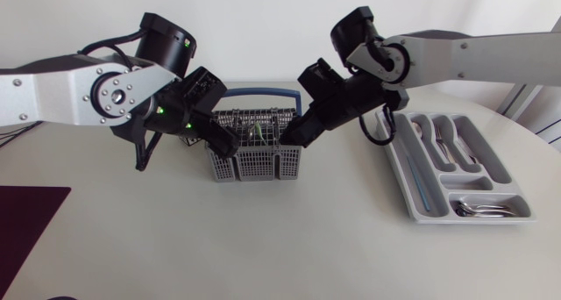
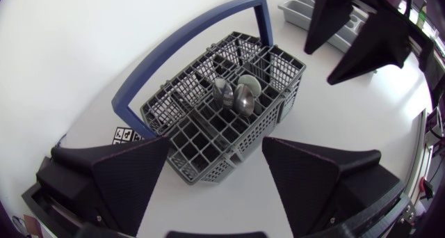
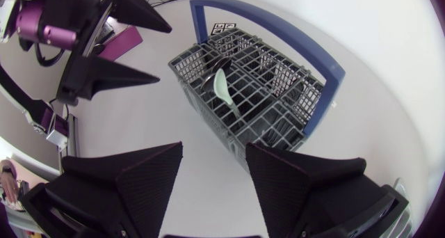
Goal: Transfer all utensils from the basket to the drawer tray.
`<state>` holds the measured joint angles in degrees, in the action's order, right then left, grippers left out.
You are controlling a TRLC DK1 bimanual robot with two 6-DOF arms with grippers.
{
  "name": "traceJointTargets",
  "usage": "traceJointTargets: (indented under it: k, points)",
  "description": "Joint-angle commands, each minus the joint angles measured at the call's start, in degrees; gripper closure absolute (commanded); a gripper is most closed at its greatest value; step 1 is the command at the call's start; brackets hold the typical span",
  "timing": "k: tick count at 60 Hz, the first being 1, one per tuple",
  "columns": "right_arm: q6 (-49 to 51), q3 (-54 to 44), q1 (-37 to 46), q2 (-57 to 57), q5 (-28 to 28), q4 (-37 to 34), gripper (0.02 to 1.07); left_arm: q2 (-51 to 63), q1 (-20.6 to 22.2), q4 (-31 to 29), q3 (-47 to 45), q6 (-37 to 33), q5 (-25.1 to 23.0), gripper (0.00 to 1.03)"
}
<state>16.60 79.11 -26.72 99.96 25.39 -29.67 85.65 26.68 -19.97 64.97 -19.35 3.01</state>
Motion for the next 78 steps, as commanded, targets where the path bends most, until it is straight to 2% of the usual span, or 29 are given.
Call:
traceJointTargets:
  k: [1, 12, 18, 37, 55, 66, 78]
  points:
    - [-5.44, 3.51, -1.84, 3.66, -1.48, 0.93, 0.46, -2.06, -0.4, 2.56, -3.97, -3.23, -1.77, 0.11]
    - [-9.48, 8.43, -3.43, 8.67, -2.45, 2.07, 0.69, -4.44, -0.66, 7.75, -9.07, -7.63, -6.08, 0.11]
    - [-10.54, 10.63, -3.69, 10.43, -3.68, 2.25, 0.8, -4.44, -1.72, 8.63, -9.77, -8.24, -8.02, 0.11]
    - [-12.47, 15.11, -4.92, 14.65, -5.26, 2.6, 0.83, -4.35, -2.59, 10.12, -10.39, -8.77, -9.77, 0.11]
    - [-12.82, 12.47, -4.92, 11.22, -5.35, 2.69, 0.82, -5.14, -3.47, 10.12, -11.18, -9.91, -10.56, 0.11]
    - [-14.75, 13.0, -5.71, 10.87, -5.88, 2.69, 0.67, -5.4, -3.3, 10.12, -11.09, -9.83, -10.74, 0.11]
    - [-17.83, 15.2, -5.89, 12.19, -6.75, 2.78, 0.67, -6.02, -3.03, 10.12, -11.18, -9.83, -11.18, 0.11]
